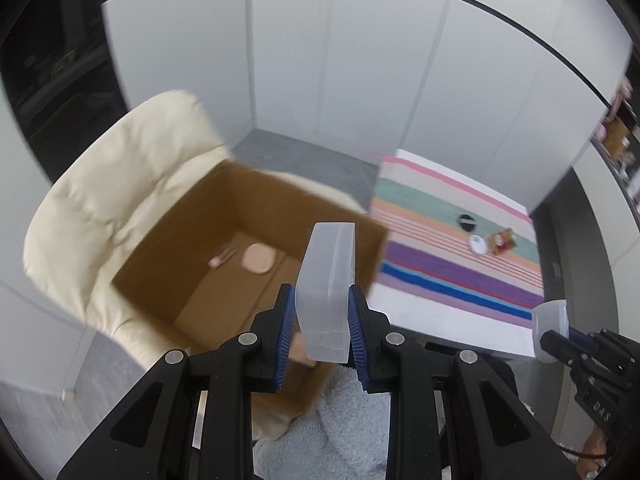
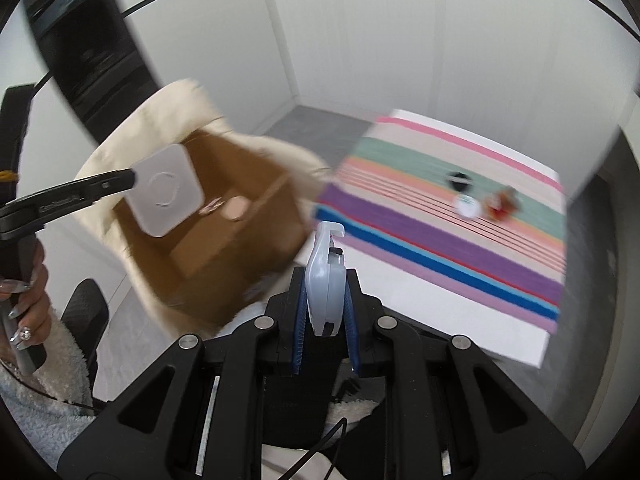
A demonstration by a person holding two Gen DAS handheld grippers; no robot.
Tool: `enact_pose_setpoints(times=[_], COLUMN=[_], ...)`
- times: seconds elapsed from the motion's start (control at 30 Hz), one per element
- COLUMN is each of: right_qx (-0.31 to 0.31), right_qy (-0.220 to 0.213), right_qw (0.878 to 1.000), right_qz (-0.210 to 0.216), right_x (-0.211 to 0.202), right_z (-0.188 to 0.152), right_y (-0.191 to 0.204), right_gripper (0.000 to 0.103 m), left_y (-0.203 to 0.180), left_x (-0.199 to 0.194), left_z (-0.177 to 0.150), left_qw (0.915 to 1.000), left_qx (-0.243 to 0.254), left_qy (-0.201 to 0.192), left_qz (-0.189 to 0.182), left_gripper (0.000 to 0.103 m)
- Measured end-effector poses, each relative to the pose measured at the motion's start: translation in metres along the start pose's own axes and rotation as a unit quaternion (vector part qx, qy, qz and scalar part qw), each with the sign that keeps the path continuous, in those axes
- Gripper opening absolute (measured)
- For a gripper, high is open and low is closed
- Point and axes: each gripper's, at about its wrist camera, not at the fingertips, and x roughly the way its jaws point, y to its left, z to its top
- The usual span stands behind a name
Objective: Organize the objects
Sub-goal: 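Carry the container and clip over to the cardboard box, then open both tools above the box to drop the container and clip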
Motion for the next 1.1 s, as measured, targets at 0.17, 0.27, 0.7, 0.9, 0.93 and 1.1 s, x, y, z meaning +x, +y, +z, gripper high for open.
enact_pose_setpoints(times=[0.17,0.27,0.7,0.9,0.93,1.1], right_qx=[-0.061,-0.081,-0.104,-0.090,-0.090,-0.097], right_qy=[0.003,0.013,0.030,0.007,0.007,0.001], right_qw=[0.997,0.994,0.988,0.994,0.995,0.995], right_qz=[0.056,0.075,0.109,0.055,0.053,0.035], right_x=[0.028,0.049,0.127,0.141,0.142,0.142], right_z=[0.016,0.027,0.084,0.089,0.090,0.088], right_y=[0.056,0.078,0.133,0.132,0.133,0.133], right_gripper=[0.018,0.018,0.040,0.096,0.096,0.096], left_y=[0.036,0.053,0.098,0.115,0.115,0.115], left_x=[0.007,0.015,0.079,0.083,0.084,0.089], left_z=[-0.009,-0.010,0.016,0.016,0.015,0.014], left_qw=[0.9988,0.9979,0.9911,0.9907,0.9909,0.9916], left_qx=[-0.034,-0.047,-0.076,-0.107,-0.106,-0.110], left_qy=[0.003,0.003,-0.026,-0.012,-0.011,0.004], left_qz=[0.034,0.045,0.107,0.083,0.083,0.069], left_gripper=[0.027,0.027,0.083,0.094,0.094,0.094])
